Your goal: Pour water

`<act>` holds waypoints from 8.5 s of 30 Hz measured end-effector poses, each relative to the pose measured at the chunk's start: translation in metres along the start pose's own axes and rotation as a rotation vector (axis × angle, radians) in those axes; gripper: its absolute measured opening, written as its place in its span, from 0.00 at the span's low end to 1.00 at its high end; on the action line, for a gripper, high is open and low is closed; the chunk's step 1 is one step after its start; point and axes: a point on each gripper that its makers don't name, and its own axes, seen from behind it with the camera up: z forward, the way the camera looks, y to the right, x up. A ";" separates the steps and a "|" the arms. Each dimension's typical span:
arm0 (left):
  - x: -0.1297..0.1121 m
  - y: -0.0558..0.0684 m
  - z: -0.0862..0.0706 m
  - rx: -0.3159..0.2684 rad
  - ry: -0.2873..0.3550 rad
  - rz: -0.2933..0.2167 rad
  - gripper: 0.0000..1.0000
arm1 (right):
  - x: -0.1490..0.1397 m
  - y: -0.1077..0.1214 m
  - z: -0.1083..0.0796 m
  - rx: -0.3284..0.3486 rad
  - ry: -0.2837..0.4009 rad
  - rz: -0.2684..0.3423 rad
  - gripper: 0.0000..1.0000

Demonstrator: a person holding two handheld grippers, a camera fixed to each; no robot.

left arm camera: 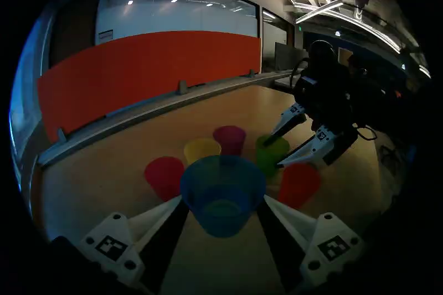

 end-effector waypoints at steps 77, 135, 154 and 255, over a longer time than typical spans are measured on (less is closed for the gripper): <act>0.119 0.000 -0.066 0.098 0.365 -0.011 0.82 | 0.158 -0.027 -0.143 -0.082 0.539 0.008 0.90; 0.176 0.004 -0.087 0.149 0.409 0.147 0.82 | 0.176 -0.072 -0.114 0.045 0.557 -0.012 0.89; 0.189 0.008 -0.091 0.200 0.383 0.271 0.82 | 0.179 -0.101 -0.094 0.116 0.546 -0.030 0.89; 0.221 0.040 -0.102 0.407 0.288 0.967 0.83 | 0.179 -0.135 -0.071 0.187 0.522 -0.097 0.89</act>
